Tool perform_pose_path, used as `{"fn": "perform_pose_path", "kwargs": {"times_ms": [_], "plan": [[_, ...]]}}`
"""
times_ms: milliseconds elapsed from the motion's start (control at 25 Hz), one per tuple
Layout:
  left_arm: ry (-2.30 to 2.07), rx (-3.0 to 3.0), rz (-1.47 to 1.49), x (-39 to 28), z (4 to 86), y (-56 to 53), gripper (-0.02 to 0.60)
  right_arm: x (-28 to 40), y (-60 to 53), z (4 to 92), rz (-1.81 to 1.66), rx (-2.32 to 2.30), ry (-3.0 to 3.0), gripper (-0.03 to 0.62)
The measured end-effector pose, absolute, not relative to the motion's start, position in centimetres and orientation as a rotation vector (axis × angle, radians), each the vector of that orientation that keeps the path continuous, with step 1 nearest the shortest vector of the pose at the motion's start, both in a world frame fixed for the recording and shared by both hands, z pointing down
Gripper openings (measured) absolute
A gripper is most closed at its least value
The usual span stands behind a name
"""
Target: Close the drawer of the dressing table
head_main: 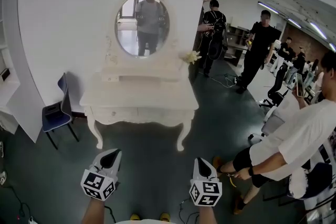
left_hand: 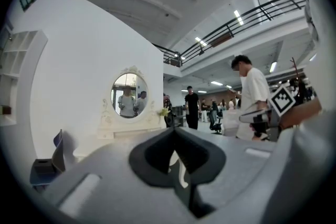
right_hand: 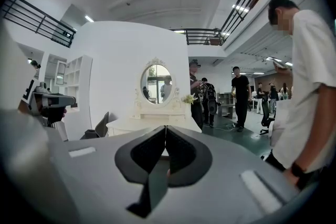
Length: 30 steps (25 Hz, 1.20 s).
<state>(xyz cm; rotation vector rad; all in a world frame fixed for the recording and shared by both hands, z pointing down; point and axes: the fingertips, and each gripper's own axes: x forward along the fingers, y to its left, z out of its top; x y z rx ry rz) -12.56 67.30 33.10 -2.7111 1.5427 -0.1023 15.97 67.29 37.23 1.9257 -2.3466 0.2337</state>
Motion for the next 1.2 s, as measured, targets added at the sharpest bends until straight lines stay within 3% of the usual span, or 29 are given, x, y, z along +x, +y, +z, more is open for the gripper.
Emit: {"fn": "perform_pose_path", "kwargs": {"times_ms": [440,560,680,1200], "plan": [[1.517,-2.737,-0.105,-12.0,33.7,67.2,-0.002,15.5,67.2,37.2,0.190,1.907,-2.349,0.005],[1.510,-2.741,-0.105,-11.9,33.8,67.1,-0.002,15.3,67.1,37.1,0.175,1.898,-2.361,0.018],[1.510,-2.740,-0.101,-11.8,33.6,67.3,-0.002,15.1,67.2,36.9,0.169,1.889,-2.372,0.077],[1.536,-2.746,-0.090,-13.7,33.7,67.0,-0.002,12.9,66.4,37.5,0.189,1.849,-2.371,0.077]]}}
